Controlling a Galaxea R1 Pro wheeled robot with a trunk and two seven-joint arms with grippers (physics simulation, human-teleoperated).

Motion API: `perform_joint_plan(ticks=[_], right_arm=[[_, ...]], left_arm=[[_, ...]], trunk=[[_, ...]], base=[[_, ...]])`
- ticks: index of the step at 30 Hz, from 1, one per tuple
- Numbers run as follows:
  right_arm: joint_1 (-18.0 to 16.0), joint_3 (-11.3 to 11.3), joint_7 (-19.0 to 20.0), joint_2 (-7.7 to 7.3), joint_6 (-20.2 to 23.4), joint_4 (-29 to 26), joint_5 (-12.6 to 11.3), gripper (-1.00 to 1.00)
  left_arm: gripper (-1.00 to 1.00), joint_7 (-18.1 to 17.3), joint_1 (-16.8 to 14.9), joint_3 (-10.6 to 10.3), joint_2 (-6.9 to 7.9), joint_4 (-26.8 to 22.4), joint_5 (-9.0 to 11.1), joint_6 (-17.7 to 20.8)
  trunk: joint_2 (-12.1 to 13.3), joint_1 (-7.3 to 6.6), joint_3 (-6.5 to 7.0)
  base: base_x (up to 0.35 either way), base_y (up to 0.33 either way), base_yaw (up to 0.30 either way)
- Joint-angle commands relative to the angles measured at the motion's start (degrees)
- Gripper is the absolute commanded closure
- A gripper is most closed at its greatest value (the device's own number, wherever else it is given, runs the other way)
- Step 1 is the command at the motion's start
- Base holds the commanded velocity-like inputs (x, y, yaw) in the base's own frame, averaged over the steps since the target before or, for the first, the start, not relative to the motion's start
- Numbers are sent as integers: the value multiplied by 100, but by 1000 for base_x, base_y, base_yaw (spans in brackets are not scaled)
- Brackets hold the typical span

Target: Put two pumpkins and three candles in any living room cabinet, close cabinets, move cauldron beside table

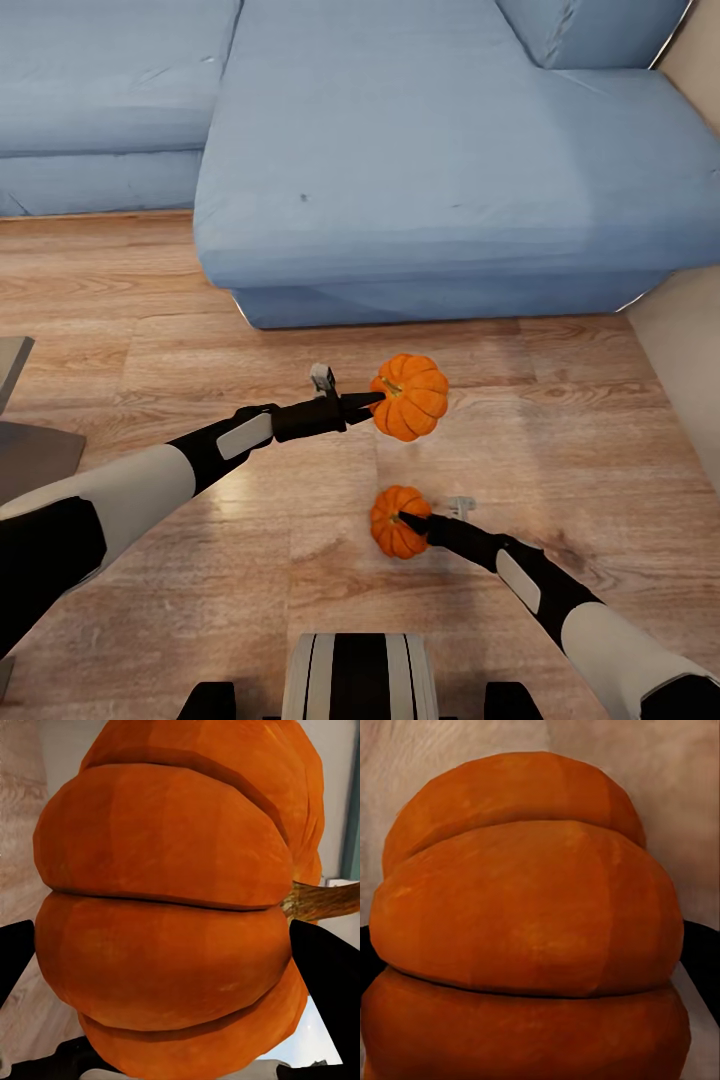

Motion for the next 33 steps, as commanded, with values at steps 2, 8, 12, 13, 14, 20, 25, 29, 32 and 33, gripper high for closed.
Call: perform_joint_plan(ticks=[2,8,12,13,14,20,25,29,32,33], right_arm=[[0,-10,42,-1,4,-9,-2,100],[0,-222,681,-73,344,-46,-18,100],[0,-683,1176,-186,583,-62,-36,100],[0,-716,1228,-211,615,-62,-36,100],[0,-745,1293,-267,643,-64,-41,100],[0,-1796,1872,-855,1432,-66,-38,100],[0,-2096,1882,-1155,1633,-68,-38,100],[0,-2137,1879,-1234,1656,-68,-38,100],[0,-2145,1879,-1310,1665,-68,-41,100],[0,-2146,1881,-1316,1665,-68,-44,100]], left_arm=[[100,5,0,1,2,-2,-8,-4],[100,5,0,1,11,-2,-7,-4],[100,5,0,1,11,-3,-5,-4],[100,5,0,1,11,-3,-8,-4],[100,5,0,1,15,-3,-9,-4],[100,-31,0,17,45,-5,1,-4],[100,-47,21,18,91,22,30,-4],[100,-47,69,18,94,23,39,-4],[100,-47,78,19,91,23,40,-4],[100,-47,79,23,91,23,40,-4]], trunk=[[0,0,0],[0,0,0],[0,0,0],[0,0,0],[0,0,0],[0,0,0],[0,0,0],[0,0,0],[0,0,0],[0,0,0]], base=[[0,0,0],[0,0,0],[0,0,0],[0,0,0],[0,0,0],[0,0,0],[0,0,0],[0,0,0],[0,0,0],[0,0,0]])
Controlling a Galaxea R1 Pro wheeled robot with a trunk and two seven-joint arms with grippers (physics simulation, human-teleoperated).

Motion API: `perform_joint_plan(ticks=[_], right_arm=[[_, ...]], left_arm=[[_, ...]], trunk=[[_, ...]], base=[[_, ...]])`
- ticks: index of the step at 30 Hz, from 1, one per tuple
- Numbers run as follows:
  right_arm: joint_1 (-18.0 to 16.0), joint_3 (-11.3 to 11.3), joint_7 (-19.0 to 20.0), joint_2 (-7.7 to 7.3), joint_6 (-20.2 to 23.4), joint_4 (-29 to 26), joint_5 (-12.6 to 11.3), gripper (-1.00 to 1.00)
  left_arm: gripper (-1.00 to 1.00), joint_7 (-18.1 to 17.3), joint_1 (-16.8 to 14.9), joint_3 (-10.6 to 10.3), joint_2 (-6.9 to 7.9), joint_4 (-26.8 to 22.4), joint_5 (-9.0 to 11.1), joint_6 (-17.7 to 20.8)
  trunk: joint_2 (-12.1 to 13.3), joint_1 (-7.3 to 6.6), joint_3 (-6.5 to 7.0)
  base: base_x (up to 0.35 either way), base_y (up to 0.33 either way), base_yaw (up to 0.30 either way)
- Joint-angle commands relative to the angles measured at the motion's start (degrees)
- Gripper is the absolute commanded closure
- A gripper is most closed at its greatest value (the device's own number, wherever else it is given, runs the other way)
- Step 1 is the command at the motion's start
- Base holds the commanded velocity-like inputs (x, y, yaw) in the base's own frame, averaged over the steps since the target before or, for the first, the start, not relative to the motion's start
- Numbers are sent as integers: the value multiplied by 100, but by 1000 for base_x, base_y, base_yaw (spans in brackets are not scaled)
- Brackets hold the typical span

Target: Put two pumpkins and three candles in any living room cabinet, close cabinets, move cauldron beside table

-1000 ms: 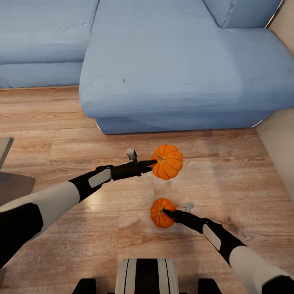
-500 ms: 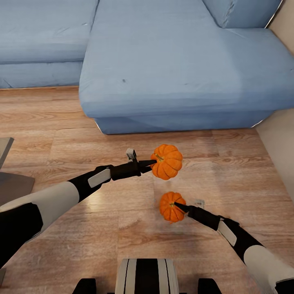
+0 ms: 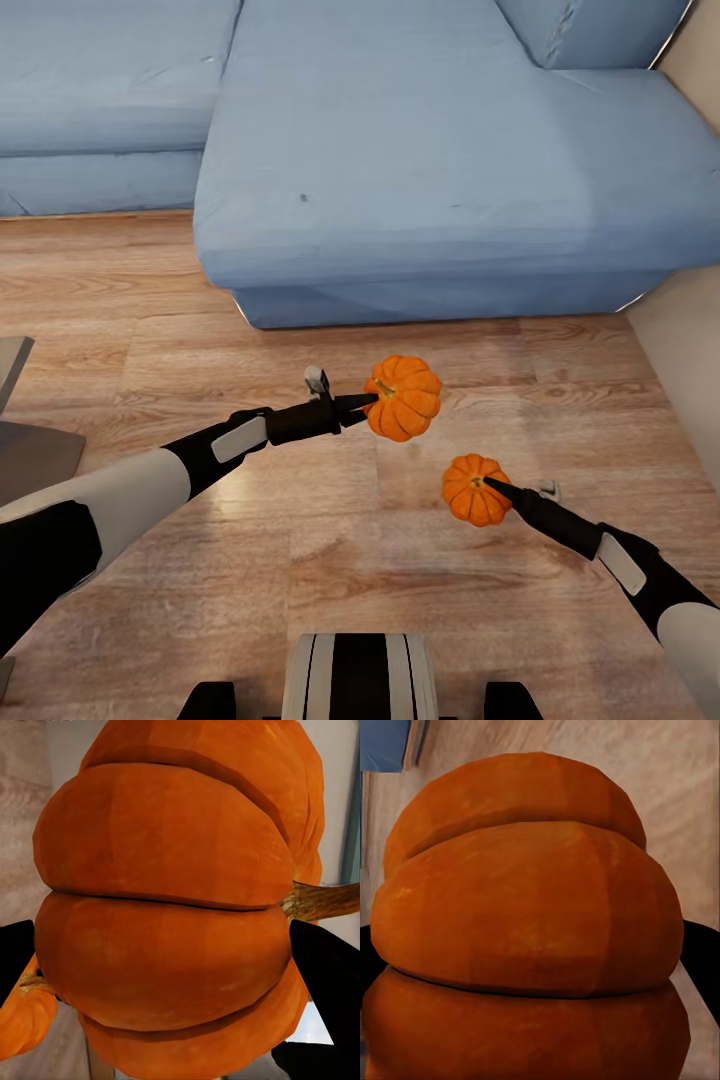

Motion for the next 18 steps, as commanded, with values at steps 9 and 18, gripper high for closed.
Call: perform_joint_plan(ticks=[9,18], right_arm=[[7,7,-5,2,5,8,0,100],[35,25,-19,38,0,38,8,100]], left_arm=[[100,15,0,99,-9,-10,-20,0],[100,29,0,111,-15,-10,-32,-4]], trunk=[[12,-23,199],[24,-46,399]], base=[[0,0,0],[0,0,0]])
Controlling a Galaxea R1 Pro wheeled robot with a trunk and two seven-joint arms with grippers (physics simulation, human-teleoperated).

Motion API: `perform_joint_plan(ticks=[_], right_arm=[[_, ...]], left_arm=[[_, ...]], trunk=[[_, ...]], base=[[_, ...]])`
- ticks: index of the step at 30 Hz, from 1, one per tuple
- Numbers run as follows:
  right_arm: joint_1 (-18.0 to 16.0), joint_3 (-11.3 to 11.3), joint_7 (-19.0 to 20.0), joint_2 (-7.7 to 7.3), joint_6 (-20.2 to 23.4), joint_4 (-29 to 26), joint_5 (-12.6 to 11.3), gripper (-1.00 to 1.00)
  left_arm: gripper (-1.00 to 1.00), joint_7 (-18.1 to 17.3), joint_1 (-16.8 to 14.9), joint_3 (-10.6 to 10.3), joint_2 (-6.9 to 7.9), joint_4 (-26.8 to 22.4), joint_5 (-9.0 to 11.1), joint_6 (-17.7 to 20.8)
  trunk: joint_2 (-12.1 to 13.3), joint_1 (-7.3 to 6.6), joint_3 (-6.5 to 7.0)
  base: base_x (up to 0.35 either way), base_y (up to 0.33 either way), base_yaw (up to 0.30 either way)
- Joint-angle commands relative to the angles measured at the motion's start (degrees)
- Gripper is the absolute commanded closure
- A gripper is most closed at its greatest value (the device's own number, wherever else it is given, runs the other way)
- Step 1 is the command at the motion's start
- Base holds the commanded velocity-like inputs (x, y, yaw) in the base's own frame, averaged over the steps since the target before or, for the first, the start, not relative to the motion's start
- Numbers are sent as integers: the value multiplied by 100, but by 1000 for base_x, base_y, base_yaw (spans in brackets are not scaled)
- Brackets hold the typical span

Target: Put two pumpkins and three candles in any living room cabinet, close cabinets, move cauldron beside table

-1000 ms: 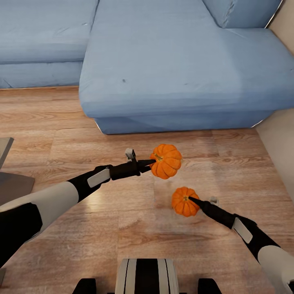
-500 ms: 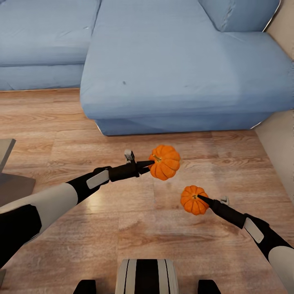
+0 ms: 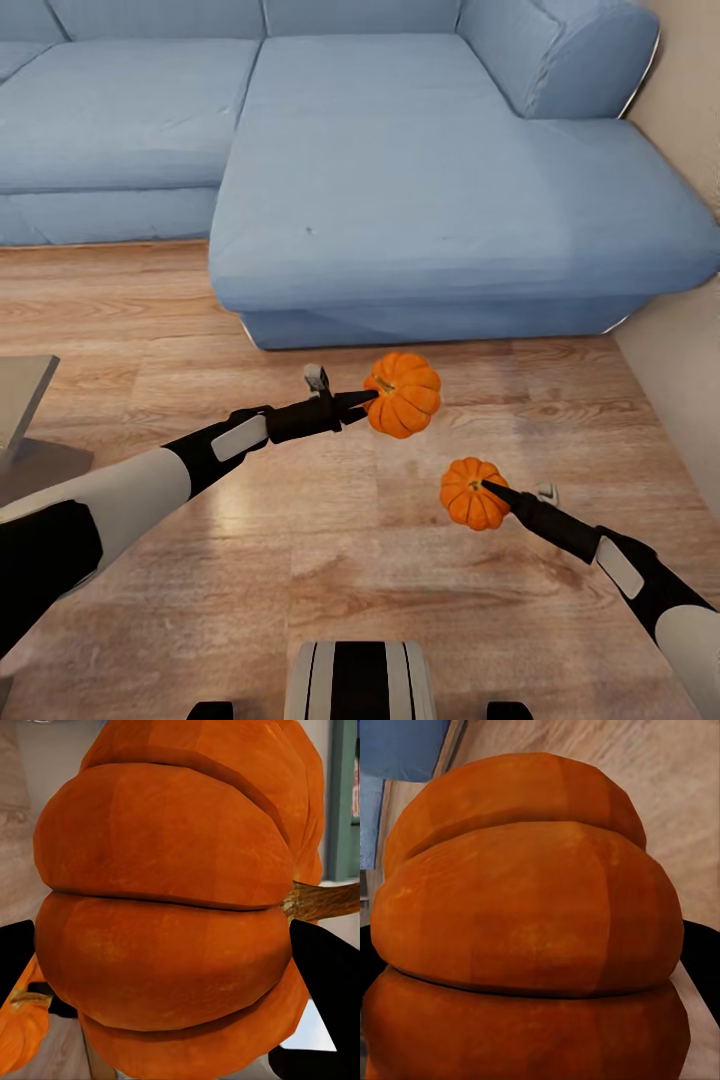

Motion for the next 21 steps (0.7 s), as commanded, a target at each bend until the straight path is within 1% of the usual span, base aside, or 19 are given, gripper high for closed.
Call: perform_joint_plan(ticks=[1,21], right_arm=[[3,1,-15,4,-5,6,3,100],[9,4,-59,11,-5,52,25,100]], left_arm=[[100,8,0,-2,1,1,-13,-10],[100,3,0,-2,15,1,-13,-10]], trunk=[[2,-2,23],[28,-54,466]], base=[[0,0,0],[0,0,0]])
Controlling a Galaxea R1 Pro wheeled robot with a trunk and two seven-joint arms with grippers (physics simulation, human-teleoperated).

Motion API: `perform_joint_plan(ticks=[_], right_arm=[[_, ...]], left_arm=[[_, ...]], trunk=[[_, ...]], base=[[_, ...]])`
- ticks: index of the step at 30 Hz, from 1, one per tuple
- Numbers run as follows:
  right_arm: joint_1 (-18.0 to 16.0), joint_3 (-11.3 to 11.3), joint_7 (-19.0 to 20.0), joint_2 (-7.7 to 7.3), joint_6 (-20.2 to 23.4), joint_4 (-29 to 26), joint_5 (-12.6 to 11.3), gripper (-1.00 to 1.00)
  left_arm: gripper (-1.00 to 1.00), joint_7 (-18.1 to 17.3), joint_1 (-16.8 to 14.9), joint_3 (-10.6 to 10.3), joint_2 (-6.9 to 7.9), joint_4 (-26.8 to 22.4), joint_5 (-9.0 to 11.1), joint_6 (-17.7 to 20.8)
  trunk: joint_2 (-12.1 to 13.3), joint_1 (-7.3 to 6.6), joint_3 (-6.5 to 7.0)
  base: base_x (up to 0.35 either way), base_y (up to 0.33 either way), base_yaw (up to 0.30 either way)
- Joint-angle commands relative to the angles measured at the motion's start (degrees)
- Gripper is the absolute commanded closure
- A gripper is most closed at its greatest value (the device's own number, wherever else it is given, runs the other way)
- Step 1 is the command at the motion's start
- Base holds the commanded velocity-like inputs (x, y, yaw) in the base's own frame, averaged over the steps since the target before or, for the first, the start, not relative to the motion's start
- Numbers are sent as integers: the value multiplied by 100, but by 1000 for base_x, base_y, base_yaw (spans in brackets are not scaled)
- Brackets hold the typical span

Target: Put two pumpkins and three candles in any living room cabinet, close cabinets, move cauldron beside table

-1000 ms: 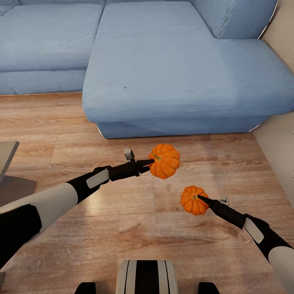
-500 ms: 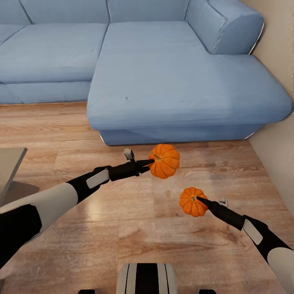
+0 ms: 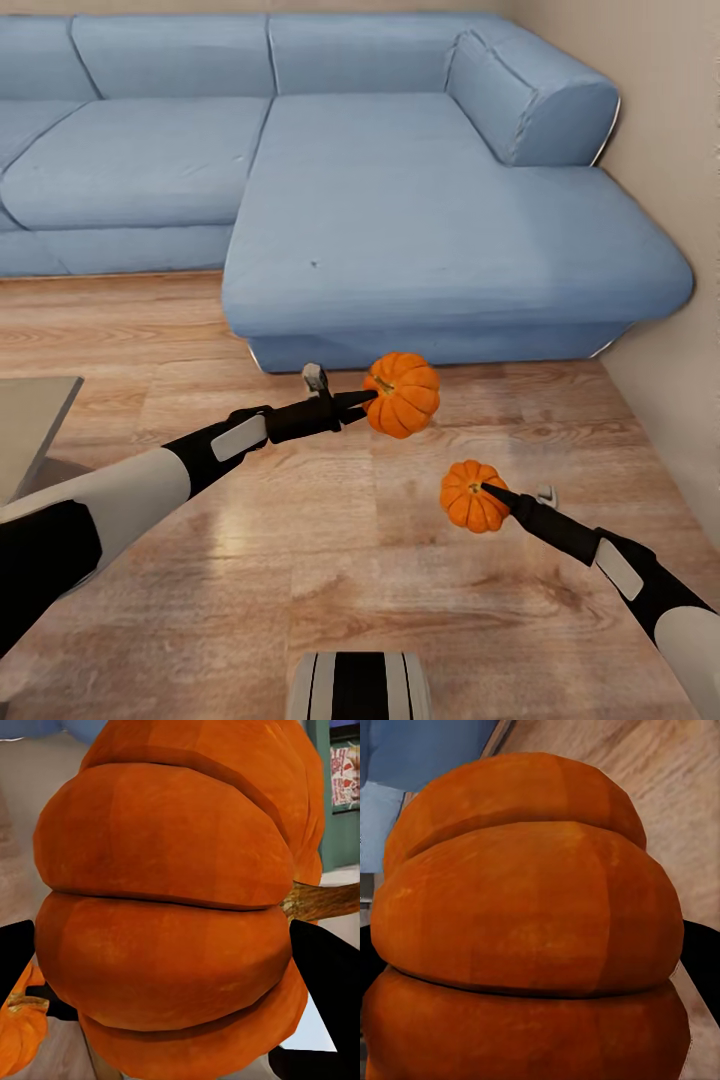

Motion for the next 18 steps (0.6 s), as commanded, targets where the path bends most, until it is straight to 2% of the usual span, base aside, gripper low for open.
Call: perform_joint_plan(ticks=[1,18], right_arm=[[0,1,-4,0,-1,6,-8,100],[0,1,-7,0,-1,21,-24,100]], left_arm=[[100,7,0,-2,0,1,-13,-10],[100,7,0,-2,0,5,-13,-10]], trunk=[[2,-2,23],[24,-46,399]], base=[[0,0,0],[0,0,0]])
